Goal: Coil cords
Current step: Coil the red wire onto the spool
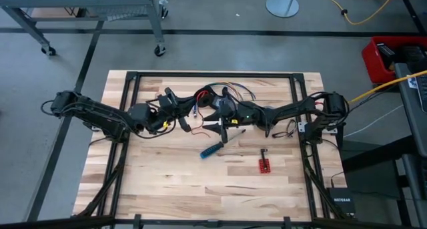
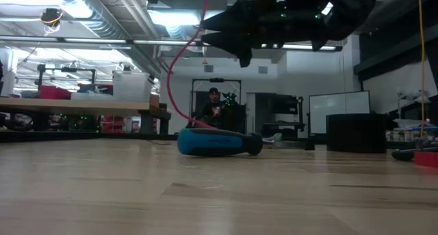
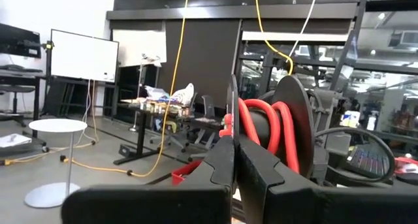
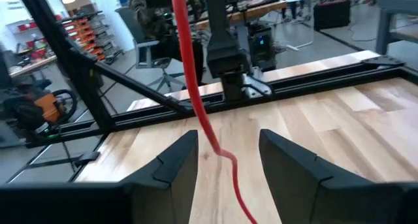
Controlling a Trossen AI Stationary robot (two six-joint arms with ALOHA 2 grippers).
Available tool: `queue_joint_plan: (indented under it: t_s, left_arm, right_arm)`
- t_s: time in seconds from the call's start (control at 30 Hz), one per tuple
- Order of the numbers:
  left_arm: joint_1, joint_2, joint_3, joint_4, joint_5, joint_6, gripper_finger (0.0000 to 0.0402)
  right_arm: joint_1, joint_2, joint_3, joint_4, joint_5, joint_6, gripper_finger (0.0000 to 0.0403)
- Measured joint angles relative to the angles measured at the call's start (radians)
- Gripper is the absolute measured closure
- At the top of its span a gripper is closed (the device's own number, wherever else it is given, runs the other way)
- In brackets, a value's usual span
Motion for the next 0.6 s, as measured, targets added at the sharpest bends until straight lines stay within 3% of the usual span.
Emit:
queue_joint_plan:
  t_s: [0.6]
  left_arm:
    - [0.001,-0.001,0.0,0.005,0.001,-0.001,0.0401]
  right_arm:
    - [0.019,0.02,0.009,-0.008,-0.021,0.0,0.0235]
